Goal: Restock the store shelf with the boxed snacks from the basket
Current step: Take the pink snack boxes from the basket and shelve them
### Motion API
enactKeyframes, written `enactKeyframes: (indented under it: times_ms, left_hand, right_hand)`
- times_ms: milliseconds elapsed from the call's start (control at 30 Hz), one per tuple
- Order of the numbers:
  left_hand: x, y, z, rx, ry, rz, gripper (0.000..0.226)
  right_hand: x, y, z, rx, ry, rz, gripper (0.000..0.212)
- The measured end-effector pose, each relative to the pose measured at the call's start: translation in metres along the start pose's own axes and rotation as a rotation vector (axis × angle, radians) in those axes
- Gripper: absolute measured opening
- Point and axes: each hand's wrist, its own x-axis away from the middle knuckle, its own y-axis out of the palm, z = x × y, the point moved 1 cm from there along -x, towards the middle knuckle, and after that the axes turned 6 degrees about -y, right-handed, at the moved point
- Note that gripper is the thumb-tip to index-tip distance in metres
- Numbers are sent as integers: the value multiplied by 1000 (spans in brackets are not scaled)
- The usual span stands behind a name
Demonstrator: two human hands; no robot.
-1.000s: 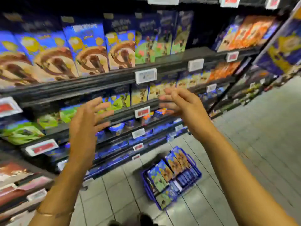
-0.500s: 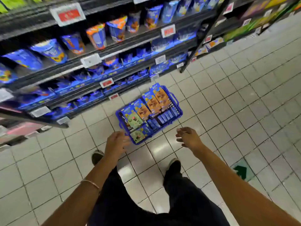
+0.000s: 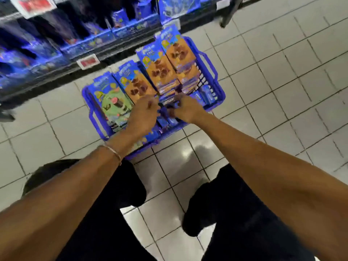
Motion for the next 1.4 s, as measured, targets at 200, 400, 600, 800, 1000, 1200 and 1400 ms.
enactKeyframes:
  times_ms: [200, 400, 600, 800, 1000, 1200, 1400]
  left_hand:
    - [-75, 20, -11, -94, 149, 187, 22]
    - [-85, 32, 4, -51, 210, 256, 23]
    - [-58, 25, -1, -10, 187, 176, 24]
    - [-52, 9, -7, 123, 212, 119, 14]
    - [-37, 1, 5, 80, 417, -194, 50]
    - [-13, 9, 17, 280, 414, -324, 36]
    - [-5, 22, 33, 493, 363, -186, 41]
  right_hand:
    - [-72, 83, 46, 202, -122, -197, 94]
    - [-72, 92, 68, 326, -210, 76, 81]
    - [-69, 71, 64, 302, -267, 103, 71]
    - [-45, -2, 51, 175, -366, 239, 90]
    - [-4, -80, 25, -120, -745, 90, 74]
    - [-1, -93, 2, -406, -892, 67, 48]
    - [-17, -81, -5, -510, -725, 318, 36]
